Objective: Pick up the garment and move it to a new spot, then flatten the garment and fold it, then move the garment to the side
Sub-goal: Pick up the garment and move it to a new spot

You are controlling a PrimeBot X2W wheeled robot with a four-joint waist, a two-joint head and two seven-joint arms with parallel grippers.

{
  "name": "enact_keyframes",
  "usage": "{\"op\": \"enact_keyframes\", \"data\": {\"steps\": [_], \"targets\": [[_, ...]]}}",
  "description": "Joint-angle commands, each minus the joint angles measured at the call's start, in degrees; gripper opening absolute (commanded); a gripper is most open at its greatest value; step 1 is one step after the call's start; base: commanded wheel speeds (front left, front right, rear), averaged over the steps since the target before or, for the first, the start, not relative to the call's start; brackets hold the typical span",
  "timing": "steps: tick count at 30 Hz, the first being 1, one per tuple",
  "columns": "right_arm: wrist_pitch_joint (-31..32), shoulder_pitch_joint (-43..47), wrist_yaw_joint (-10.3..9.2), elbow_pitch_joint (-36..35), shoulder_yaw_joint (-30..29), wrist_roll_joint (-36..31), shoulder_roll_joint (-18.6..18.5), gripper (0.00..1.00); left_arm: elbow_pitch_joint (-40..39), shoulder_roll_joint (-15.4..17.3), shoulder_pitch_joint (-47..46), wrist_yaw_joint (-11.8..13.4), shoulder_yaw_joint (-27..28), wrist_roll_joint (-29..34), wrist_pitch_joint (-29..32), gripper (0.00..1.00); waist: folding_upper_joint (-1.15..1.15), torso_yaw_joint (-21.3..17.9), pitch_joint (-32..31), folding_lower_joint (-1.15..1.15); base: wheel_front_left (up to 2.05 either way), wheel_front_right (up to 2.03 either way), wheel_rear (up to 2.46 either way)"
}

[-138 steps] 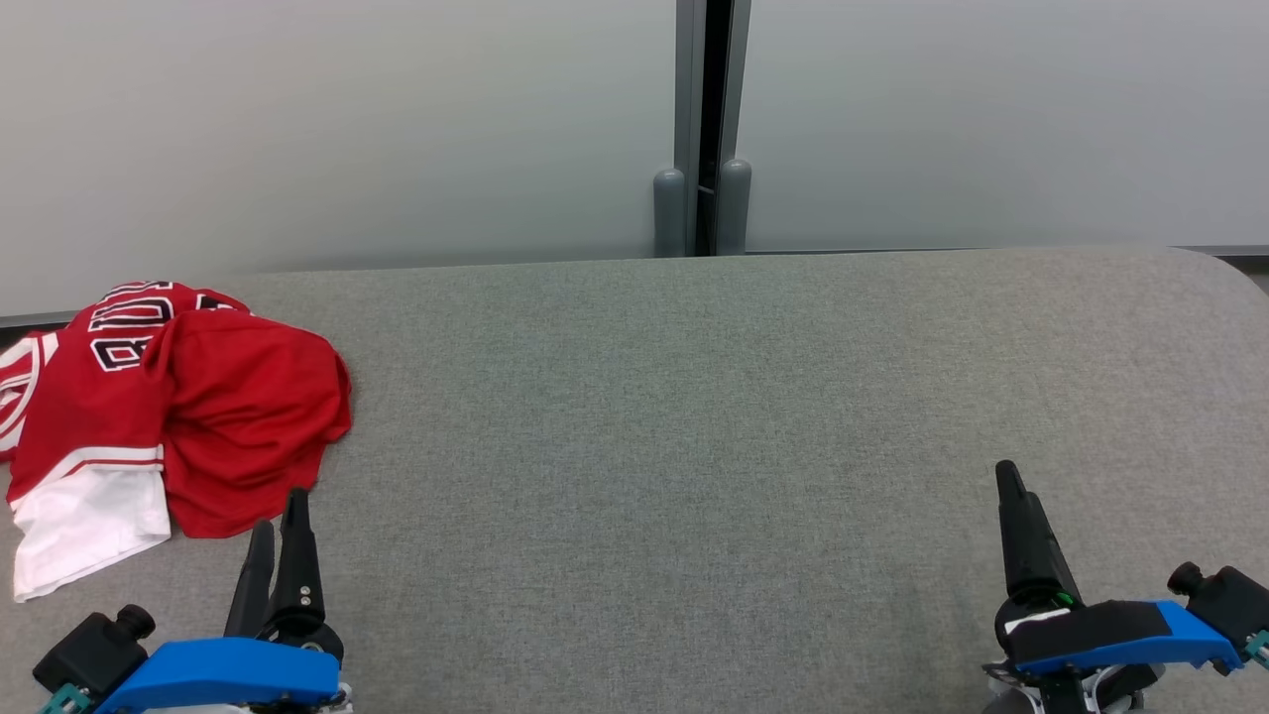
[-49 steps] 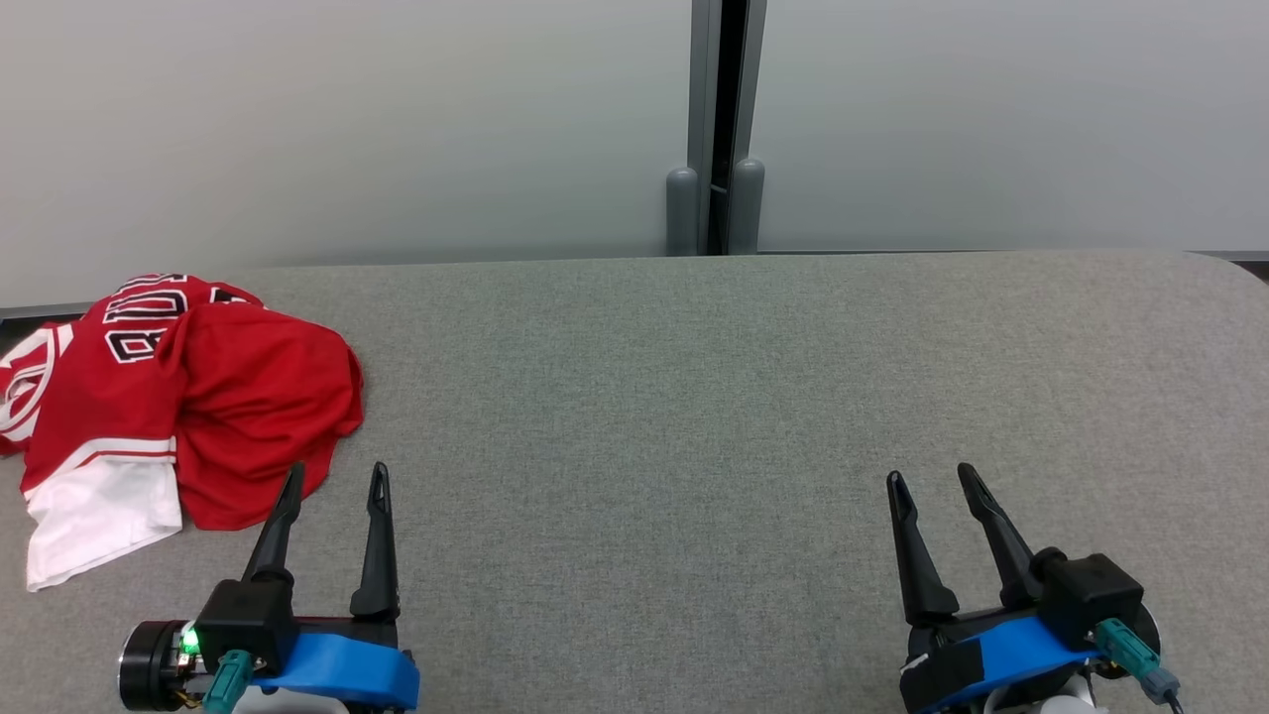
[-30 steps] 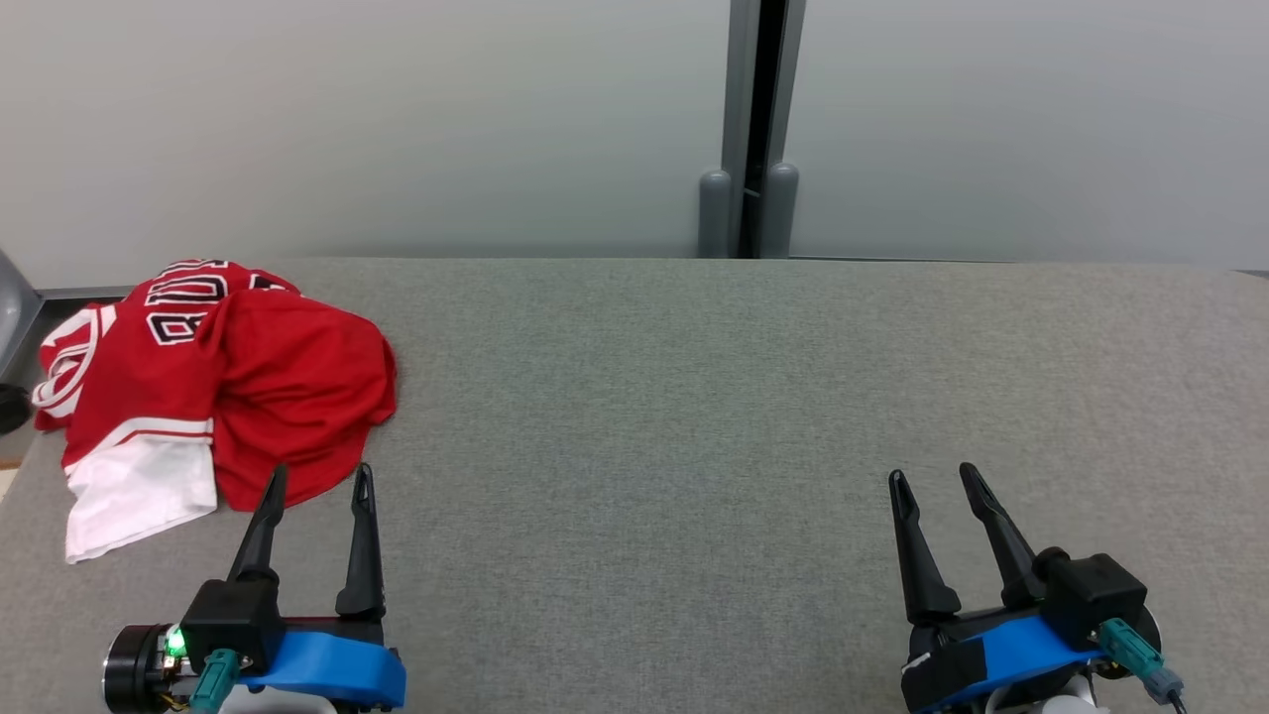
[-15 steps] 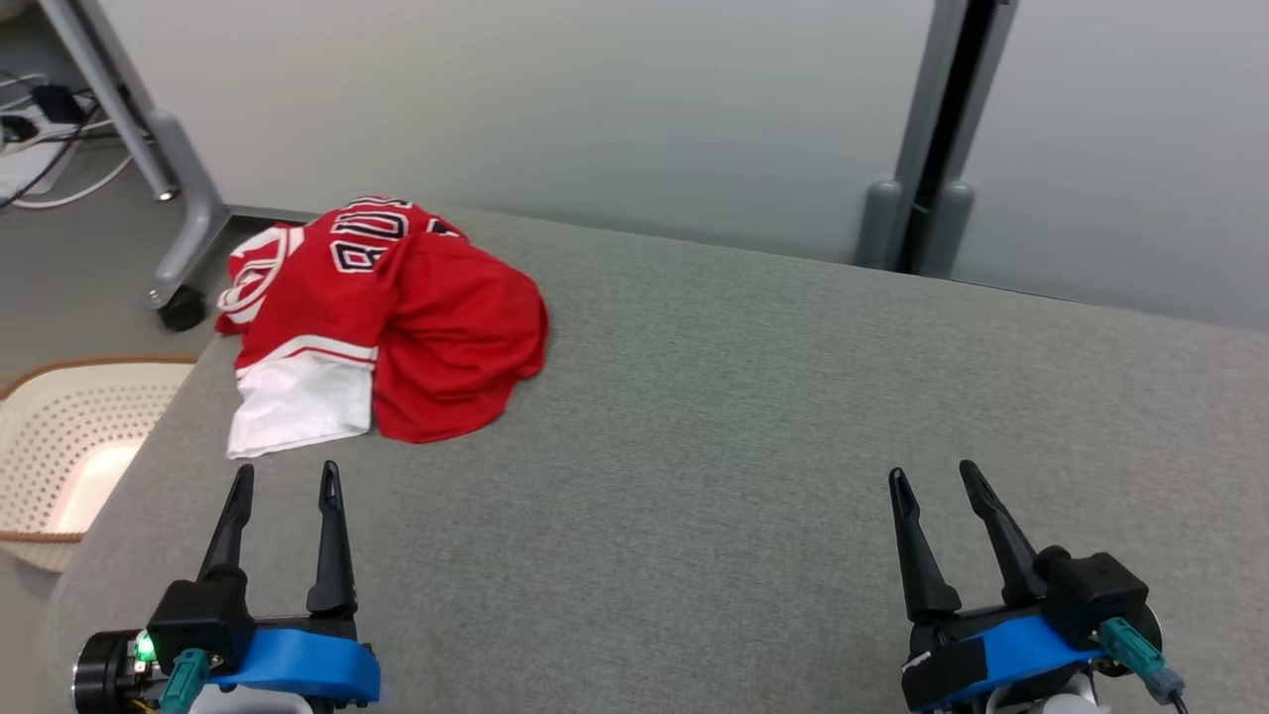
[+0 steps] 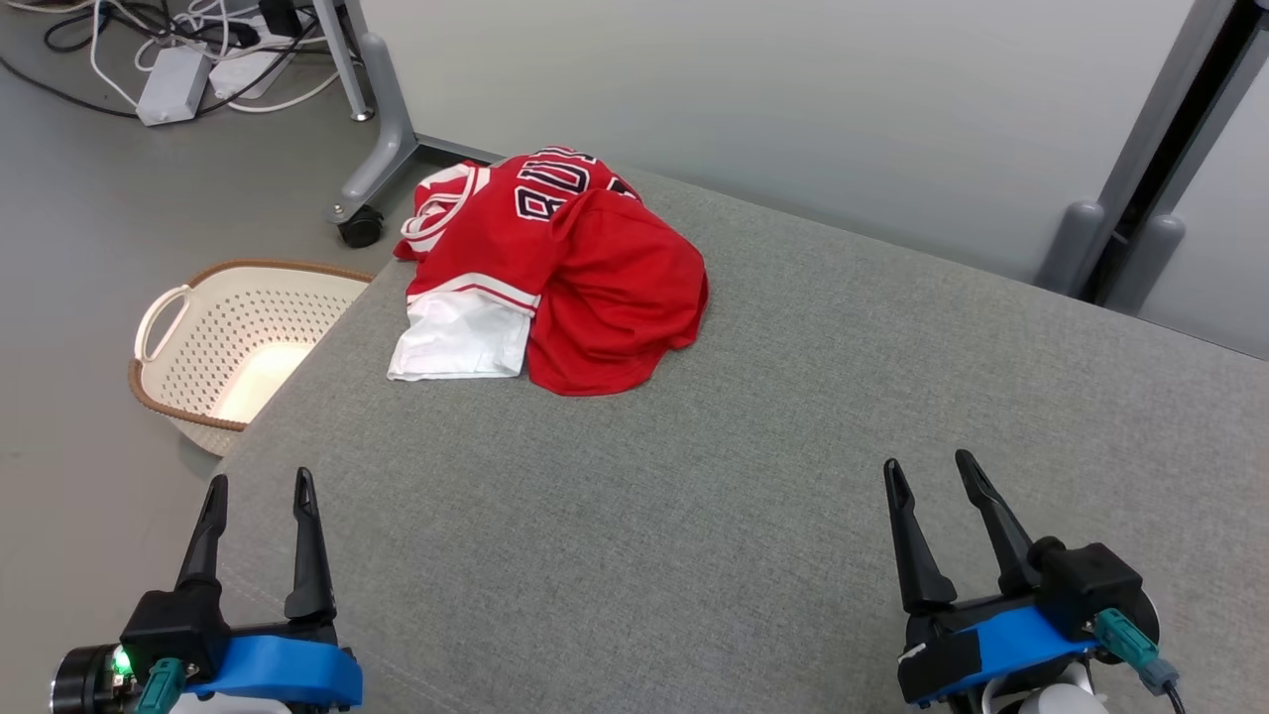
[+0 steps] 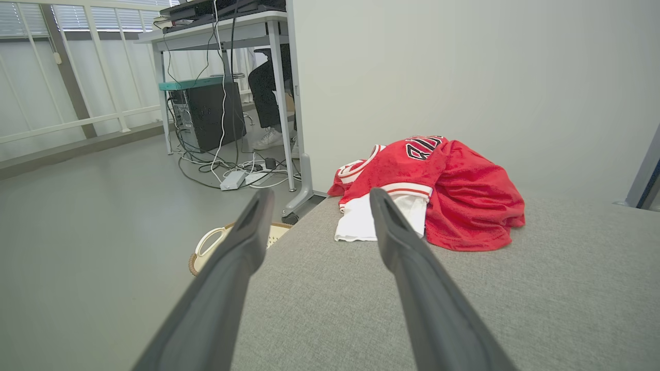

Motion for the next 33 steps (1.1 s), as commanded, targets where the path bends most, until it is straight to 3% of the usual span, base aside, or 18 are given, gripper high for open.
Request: {"op": "enact_keyframes", "data": {"steps": [1,14,24,33], "targets": [[-0.06,-0.93,-0.02,0.06,0.12,-0.52,-0.17,1.0,-0.25,0.18,0.42,0.11,0.17,-0.27,-0.2,1.0,0.0,0.83,0.34,0.0,0.0,0.0,0.0],[-0.06,-2.36,-0.01,-0.22,-0.07,-1.88,-0.69,1.0,-1.68,0.16,-4.47,0.02,0.87,-1.28,-0.2,1.0,0.0,-2.31,3.24,0.0,0.0,0.0,0.0],[-0.06,-7.06,-0.02,-2.73,-0.74,-3.3,-4.37,1.0,1.47,3.08,-22.3,-3.29,3.53,-0.77,-0.19,1.0,0.0,-9.42,11.7,0.0,0.0,0.0,0.0],[-0.06,-11.07,-0.02,-7.51,-3.65,-4.65,-7.61,1.0,9.91,7.04,-36.4,-5.04,6.12,-1.4,-0.18,1.0,0.0,-15.49,20.4,0.0,0.0,0.0,0.0]]}}
